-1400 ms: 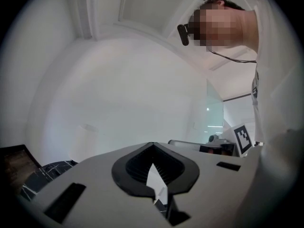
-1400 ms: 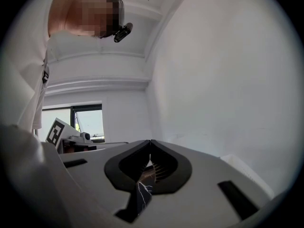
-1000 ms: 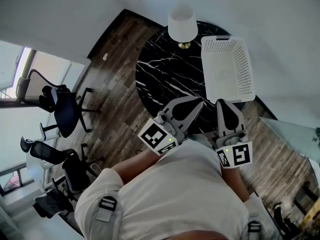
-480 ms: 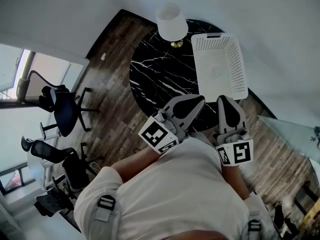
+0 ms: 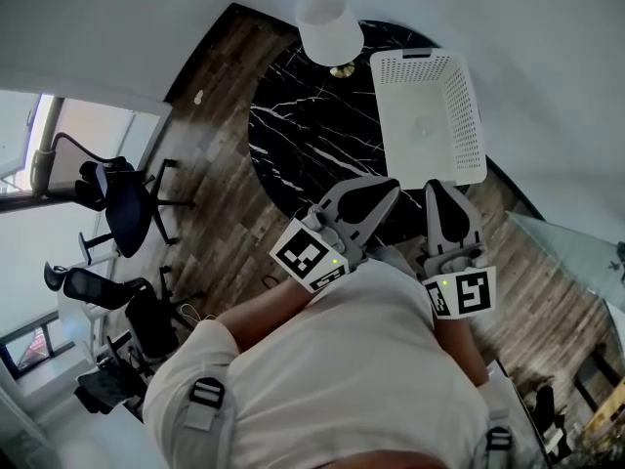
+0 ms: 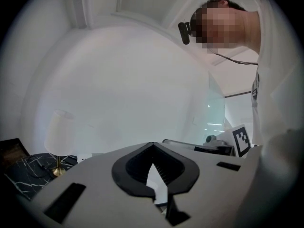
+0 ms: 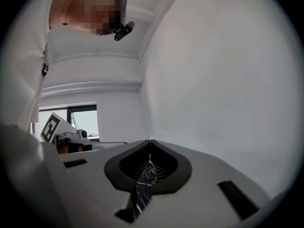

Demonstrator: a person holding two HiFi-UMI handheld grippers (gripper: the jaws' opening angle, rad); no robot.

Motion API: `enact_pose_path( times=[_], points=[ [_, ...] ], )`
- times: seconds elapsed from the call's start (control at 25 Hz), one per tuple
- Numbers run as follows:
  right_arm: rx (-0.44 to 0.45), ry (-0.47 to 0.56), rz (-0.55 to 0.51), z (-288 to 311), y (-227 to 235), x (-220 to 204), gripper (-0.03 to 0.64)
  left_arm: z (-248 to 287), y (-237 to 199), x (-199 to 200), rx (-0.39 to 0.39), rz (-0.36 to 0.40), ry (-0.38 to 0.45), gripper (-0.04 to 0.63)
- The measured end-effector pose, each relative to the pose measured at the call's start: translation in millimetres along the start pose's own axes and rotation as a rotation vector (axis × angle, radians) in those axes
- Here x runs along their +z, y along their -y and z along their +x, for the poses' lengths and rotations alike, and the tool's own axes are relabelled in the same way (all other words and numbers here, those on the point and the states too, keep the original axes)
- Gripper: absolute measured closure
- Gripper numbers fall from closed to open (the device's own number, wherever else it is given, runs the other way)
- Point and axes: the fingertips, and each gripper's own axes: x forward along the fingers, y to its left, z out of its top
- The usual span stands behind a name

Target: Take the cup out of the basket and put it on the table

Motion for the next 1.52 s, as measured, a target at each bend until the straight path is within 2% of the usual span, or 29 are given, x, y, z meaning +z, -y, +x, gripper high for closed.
enact_pose_path(
  times=[0.52,0.72,0.88,1.2,1.52],
  points=[
    [-0.027,-0.084,0.038,-4,0,-41,0.609,-1,-11,-42,-0.009,-0.054,-0.091,0.591],
    [-0.025,-0.104,-0.019,4,6,-52,0.609,0,-25,-58,-0.013,-0.024,-0.134,0.591],
    [-0.025,-0.169,-0.097,16,13,-77,0.609,7,-39,-82,-0.022,-0.014,-0.201,0.591],
    [-0.017,-0.275,-0.141,43,32,-104,0.609,31,-61,-104,-0.038,0.007,-0.289,0.591],
    [-0.019,-0.409,-0.23,63,62,-127,0.609,50,-93,-124,-0.03,0.019,-0.383,0.59]
  ],
)
